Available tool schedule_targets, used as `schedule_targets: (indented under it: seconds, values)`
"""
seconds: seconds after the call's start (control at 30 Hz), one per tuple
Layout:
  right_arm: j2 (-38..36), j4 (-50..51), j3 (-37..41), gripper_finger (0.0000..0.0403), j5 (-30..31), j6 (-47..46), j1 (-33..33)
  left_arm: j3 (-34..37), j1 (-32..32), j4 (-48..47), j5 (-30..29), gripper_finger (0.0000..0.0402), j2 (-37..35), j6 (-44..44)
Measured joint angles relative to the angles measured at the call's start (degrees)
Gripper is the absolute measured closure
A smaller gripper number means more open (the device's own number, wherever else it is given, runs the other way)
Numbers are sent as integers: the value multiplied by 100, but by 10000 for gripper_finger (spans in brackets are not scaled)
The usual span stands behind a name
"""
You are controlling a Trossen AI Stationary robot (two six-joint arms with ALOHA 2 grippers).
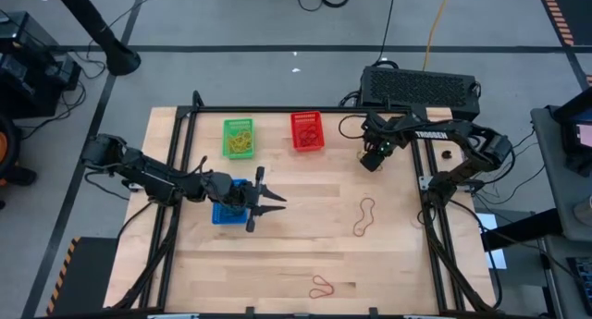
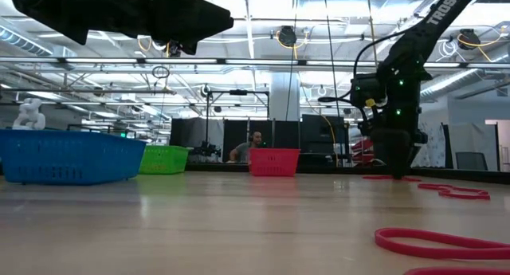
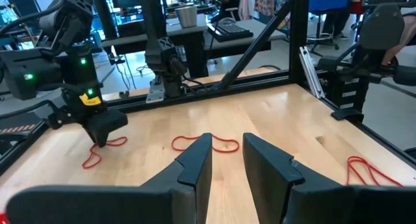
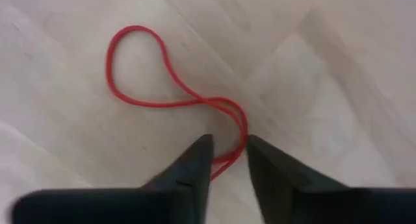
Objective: Sort rubber bands into baskets
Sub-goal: Put the red rubber band into the red bin
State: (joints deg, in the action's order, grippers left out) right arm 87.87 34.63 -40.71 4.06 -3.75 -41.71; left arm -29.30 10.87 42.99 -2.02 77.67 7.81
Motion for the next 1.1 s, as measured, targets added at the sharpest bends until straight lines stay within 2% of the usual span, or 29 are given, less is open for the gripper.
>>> schedule_targets:
  seconds: [0.13,0.17,0.33,0.5,0.67,0.83,0.93,1.1]
  values:
    - [2,-42,4,383,-5,0,8,0,0,1,0,306,0,-3]
    - [2,-51,3,391,46,-6,10,0,0,1,0,306,0,-4]
    - [-45,85,-122,400,278,0,15,0,2,1,0,306,0,-7]
    - [-302,456,-623,402,414,-6,121,0,2,1,-2,306,0,-7]
    - [-561,512,-1095,402,401,-253,529,-1,2,-9,-2,306,0,-7]
    - [-602,290,-1503,403,350,-522,1216,-2,2,-189,-28,306,0,-7]
    - [-573,45,-1769,403,352,-629,1612,-2,1,-412,-362,306,-38,-7]
    - [-439,-535,-2124,403,508,-759,2083,-4,-4,-915,-1268,306,-65,0]
